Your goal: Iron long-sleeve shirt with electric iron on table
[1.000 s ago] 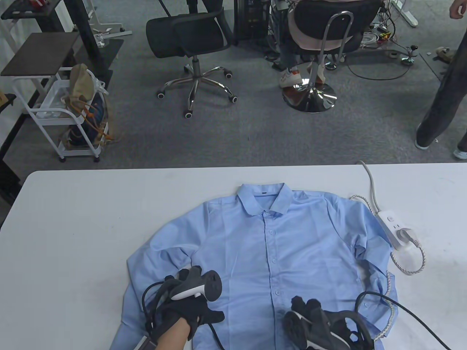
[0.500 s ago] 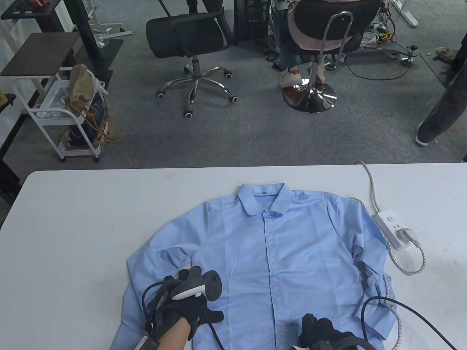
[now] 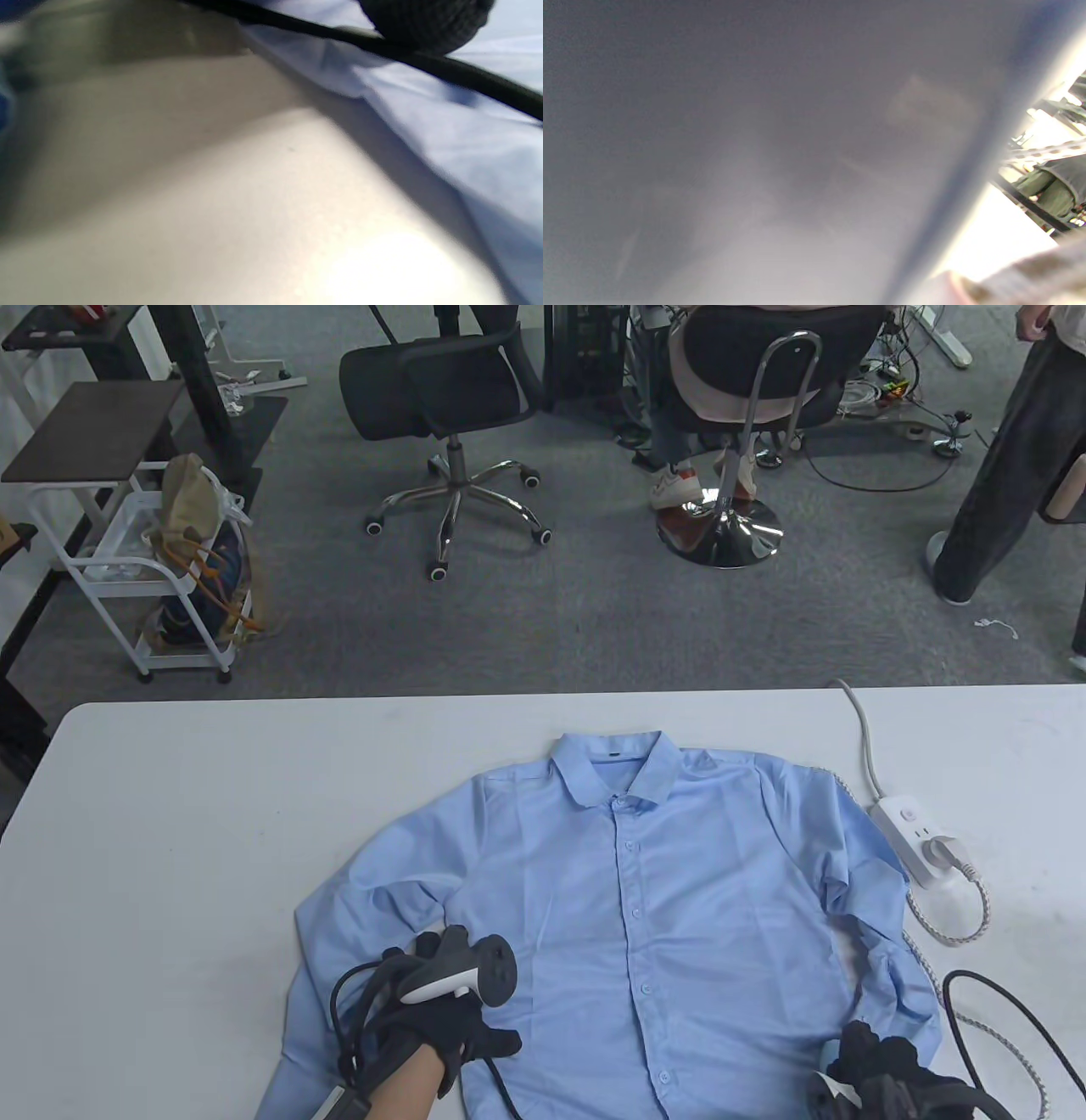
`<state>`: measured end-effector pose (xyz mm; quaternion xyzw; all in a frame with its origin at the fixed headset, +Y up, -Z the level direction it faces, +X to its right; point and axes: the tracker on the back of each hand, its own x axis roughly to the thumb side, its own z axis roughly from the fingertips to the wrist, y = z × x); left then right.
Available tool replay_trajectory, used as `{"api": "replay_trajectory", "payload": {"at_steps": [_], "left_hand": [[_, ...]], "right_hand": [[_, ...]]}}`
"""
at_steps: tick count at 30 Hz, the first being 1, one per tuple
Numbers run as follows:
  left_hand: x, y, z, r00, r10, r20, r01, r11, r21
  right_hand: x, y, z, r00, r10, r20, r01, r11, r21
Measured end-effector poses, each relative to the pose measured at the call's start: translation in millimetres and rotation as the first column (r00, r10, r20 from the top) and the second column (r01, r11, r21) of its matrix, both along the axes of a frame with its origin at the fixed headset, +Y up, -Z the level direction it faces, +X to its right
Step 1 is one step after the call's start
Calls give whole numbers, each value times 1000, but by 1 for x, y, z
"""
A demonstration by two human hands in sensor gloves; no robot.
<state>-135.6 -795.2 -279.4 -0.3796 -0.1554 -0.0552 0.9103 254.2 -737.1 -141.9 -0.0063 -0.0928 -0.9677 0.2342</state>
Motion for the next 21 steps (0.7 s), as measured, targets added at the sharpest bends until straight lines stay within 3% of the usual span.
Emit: {"api": "replay_trajectory", "payload": {"at_steps": [3, 6, 10, 11, 13, 17, 21], "left_hand": [[0, 0, 0, 1000, 0, 2, 0, 1000, 3], [-1, 1, 0, 1000, 12, 1, -12, 1000, 2], [-8, 9, -2, 998, 47, -52, -46, 999, 26], [-11, 12, -3, 996, 63, -69, -61, 997, 38], [-17, 16, -4, 992, 69, -103, -63, 996, 64], [-28, 14, -7, 986, 4, -168, 9, 997, 78], [-35, 6, -10, 980, -31, -199, 39, 999, 37]], "right_hand": [[-4, -3, 0, 998, 59, -3, -59, 998, 14], [-1, -2, -2, 1000, 4, 7, -4, 1000, -23], [6, 8, -17, 999, -42, 13, 44, 975, -216], [6, 11, -21, 993, -111, 31, 115, 966, -231], [1, 22, -32, 993, -118, 14, 118, 966, -229], [-28, 58, -62, 990, -107, -88, 96, 988, -124], [-91, 96, -111, 965, -141, -219, 132, 990, -55]]}}
